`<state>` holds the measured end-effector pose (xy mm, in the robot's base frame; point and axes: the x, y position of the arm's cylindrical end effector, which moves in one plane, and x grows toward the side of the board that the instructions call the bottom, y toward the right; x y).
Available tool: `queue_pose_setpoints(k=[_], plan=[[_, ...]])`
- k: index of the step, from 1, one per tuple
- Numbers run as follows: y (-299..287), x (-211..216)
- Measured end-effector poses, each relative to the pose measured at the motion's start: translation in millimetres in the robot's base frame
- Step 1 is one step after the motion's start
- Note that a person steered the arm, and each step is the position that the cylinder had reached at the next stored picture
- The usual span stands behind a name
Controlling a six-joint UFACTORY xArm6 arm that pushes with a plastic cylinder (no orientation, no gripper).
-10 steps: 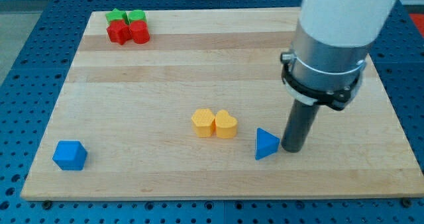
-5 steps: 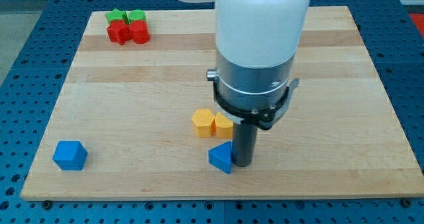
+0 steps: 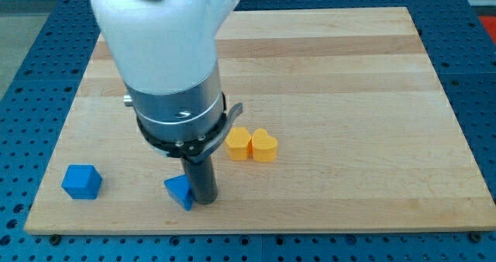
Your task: Move the blue triangle closer to the blue cube
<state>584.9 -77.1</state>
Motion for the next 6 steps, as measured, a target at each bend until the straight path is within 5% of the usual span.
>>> queue_pose_setpoints(k=[6], plan=[[-58,20]])
